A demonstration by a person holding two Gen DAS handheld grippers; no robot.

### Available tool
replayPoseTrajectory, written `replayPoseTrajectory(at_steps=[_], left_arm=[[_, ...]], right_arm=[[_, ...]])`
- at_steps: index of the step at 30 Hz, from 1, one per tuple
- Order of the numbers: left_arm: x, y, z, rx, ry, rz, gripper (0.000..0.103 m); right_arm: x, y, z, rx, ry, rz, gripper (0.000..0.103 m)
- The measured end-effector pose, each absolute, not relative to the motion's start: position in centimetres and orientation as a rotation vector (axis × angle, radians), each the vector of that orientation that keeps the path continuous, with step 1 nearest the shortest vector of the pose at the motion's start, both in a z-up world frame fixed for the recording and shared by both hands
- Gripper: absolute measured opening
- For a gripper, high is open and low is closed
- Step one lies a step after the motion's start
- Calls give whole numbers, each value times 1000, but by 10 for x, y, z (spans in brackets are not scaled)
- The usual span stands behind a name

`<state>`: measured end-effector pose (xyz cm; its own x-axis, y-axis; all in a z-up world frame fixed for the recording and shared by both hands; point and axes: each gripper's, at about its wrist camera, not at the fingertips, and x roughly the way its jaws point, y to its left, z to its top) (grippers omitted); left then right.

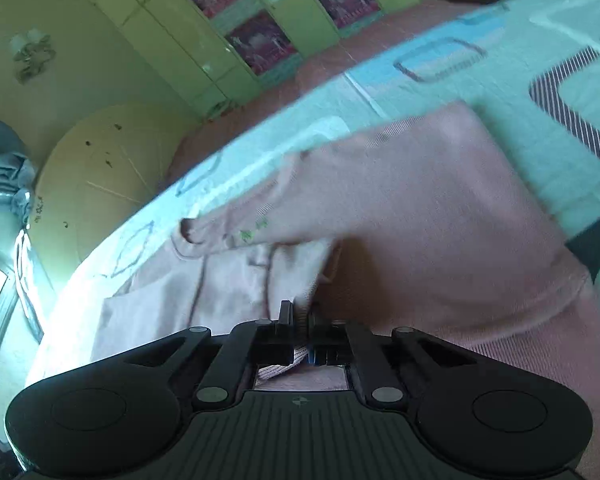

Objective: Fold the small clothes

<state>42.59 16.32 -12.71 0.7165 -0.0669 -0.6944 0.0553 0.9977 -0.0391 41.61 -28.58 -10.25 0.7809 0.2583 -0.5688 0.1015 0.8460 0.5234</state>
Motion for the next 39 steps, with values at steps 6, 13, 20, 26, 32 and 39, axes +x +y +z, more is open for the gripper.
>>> replayPoseTrajectory(at_steps=[6,13,20,26,32,39], left_arm=[[429,163,-126,-11,782,-81,11],[408,179,-120,-32,733,-108,78],[449,191,-91,-134,612,-166,41],[545,161,-108,-84,708,-309,35],[573,152,-139,-16,782,-329,35],[570,154,-144,16,748,-330,35]], right_arm=[[420,-281,-128,505,798,37,6],[412,-296,-106,555,700,39,51],[442,-313,-111,654,711,57,51],[475,-321,-130,770,765,62,34],[475,-295,-115,506,730,77,5],[461,-275,-130,298,735,-17,5]])
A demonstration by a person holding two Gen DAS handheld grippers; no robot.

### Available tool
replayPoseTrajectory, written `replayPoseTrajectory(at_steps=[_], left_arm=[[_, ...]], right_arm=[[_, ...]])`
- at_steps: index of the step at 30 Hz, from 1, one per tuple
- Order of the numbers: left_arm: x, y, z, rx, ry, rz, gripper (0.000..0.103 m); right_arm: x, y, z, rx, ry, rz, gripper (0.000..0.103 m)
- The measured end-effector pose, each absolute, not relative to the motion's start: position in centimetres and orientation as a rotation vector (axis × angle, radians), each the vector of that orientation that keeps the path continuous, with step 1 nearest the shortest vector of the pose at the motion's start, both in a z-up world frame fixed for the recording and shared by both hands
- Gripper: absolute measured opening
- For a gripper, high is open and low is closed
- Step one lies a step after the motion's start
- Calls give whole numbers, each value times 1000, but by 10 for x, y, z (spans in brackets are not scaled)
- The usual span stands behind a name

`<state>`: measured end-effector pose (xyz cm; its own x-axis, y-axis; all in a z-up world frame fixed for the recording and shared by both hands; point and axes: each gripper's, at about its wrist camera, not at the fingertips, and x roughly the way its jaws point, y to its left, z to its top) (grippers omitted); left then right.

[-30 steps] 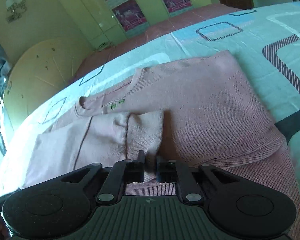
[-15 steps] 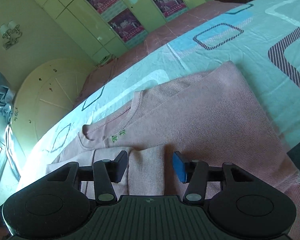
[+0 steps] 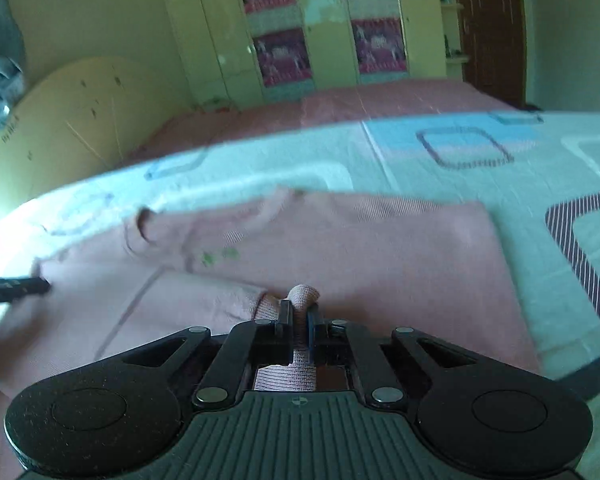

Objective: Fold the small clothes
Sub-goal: 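Grasp the folded sleeve cuff with the right tool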

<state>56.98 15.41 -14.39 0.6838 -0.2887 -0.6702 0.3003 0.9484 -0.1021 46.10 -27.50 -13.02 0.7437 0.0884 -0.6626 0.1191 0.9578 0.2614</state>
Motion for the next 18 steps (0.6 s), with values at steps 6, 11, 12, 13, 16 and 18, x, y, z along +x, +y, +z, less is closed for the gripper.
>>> replayPoseTrajectory(at_steps=[6,11,12,13,16,18], left_arm=[[576,165,-138,-25,750,-353,37],[596,164,-137,-15,767,-333,38],[599,165,-136,-28,767,-324,39],[601,167,-136,-46,767,-317,39],[591,163,-133,-61,759,-274,39],[569,143,-123,-33,713,-282,43]], right_arm=[[453,-279,-119,319,679,-83,28],[461,-282,-121,309,707,-104,30],[461,-284,-121,323,702,-120,30],[461,-286,-119,326,692,-145,30],[459,-284,-110,325,667,-172,30],[463,-273,-101,316,654,-124,30]])
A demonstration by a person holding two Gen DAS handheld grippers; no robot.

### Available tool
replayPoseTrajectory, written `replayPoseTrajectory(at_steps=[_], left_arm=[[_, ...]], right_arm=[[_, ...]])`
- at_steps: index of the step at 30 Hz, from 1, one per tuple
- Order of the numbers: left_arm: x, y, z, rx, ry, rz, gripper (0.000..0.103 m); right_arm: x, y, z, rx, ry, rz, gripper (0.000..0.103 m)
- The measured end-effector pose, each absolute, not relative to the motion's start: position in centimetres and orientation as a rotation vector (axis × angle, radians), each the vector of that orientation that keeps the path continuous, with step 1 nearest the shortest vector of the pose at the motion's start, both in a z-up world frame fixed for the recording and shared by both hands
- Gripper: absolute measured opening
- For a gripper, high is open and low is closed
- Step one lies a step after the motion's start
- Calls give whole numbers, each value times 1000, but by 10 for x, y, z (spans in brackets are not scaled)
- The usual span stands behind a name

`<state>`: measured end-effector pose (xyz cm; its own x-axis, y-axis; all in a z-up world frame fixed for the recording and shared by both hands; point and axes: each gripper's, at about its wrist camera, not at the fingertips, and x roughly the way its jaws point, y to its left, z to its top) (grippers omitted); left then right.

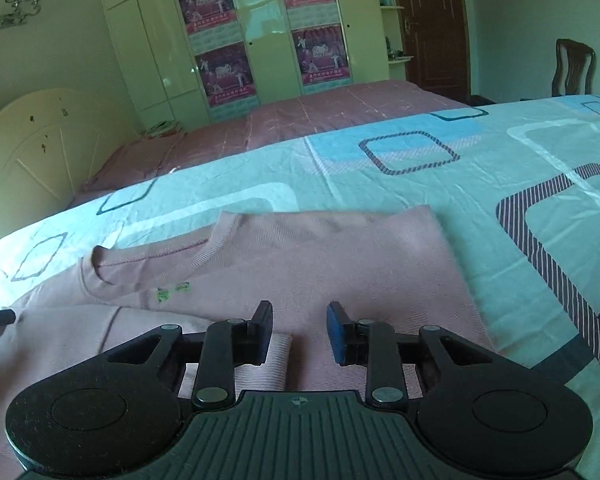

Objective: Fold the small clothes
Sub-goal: 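Grasp the folded sleeve cuff with the right tool, then lay the sleeve flat along the body and open the right tool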

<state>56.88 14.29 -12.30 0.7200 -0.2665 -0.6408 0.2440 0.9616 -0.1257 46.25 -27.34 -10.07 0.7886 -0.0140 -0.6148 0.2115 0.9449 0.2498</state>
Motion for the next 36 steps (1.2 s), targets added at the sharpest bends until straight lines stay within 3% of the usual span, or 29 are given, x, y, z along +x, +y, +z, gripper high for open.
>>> replayPoseTrajectory(at_steps=[6,12,17,19,23,36], left_arm=[[536,44,-128,85,709,-386,54],[533,63,-140,61,738,-297,63],[502,127,-141,109,724,-238,60],[485,130,-131,147,698,-220,55],[454,131,-118,70,683,-244,56],[424,129,-133,55,726,-174,56]], right_arm=[[501,-188,-104,205,735,132,30],[503,-175,-119,90,773,170,30],[482,-232,-120,127,784,63,29],[479,-230,-111,97,776,51,29],[463,-219,-94,104,728,83,29],[437,-222,-116,61,832,59,29]])
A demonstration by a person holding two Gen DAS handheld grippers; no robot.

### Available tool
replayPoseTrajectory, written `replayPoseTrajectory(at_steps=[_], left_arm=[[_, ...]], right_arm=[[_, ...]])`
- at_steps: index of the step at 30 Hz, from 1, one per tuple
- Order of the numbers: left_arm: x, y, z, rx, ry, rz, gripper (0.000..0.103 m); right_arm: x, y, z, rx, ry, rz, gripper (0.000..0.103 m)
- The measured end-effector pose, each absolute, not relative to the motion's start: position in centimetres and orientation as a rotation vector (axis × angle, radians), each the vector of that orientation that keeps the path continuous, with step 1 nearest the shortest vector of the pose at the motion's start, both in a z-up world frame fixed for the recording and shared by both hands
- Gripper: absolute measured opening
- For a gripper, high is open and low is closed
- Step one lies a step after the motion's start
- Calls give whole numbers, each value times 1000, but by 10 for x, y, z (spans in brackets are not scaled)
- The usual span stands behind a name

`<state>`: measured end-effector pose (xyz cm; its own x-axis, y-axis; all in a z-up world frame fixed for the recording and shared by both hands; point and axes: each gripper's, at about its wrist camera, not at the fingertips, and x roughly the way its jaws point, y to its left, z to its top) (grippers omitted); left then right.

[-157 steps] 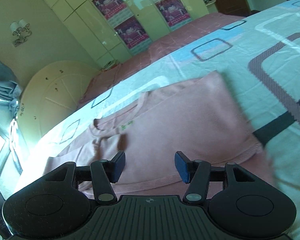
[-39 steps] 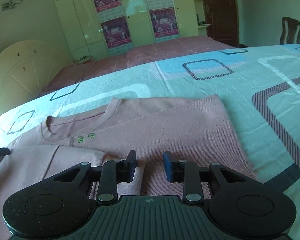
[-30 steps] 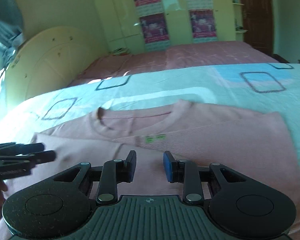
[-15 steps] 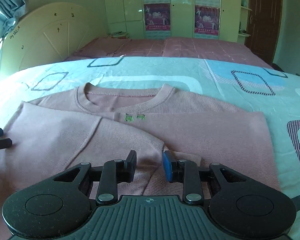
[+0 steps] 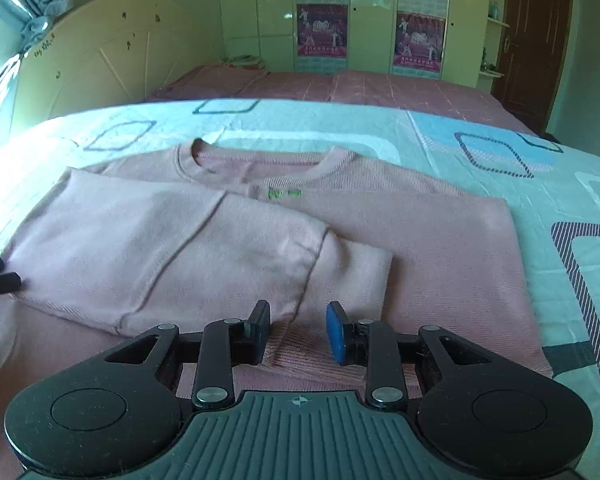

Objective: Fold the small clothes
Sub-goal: 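Lay the sleeve flat along the body and open the right tool, then move both tools to the ribbed hem of the pink sweatshirt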

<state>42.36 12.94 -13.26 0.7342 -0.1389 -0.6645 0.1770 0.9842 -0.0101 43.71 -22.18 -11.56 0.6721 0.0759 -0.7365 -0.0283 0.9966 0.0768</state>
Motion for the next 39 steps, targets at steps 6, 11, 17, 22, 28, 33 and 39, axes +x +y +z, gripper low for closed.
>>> replayPoseTrajectory(at_steps=[6,11,17,22,28,33,39], left_arm=[[417,122,-132,77,732,-152,56],[415,115,-132,104,735,-125,57],[402,105,-123,161,775,-85,60],[372,99,-118,173,781,-53,68],[324,92,-112,190,787,-13,82],[279,98,-113,185,811,33,83],[227,104,-109,161,813,86,83]], right_arm=[[437,-220,-115,70,836,54,31],[435,-226,-115,79,834,78,34],[408,-237,-95,119,790,102,34],[374,-259,-88,149,777,101,34],[321,-301,-83,220,786,90,34],[269,-332,-84,249,801,92,36],[207,-357,-88,307,803,82,58]])
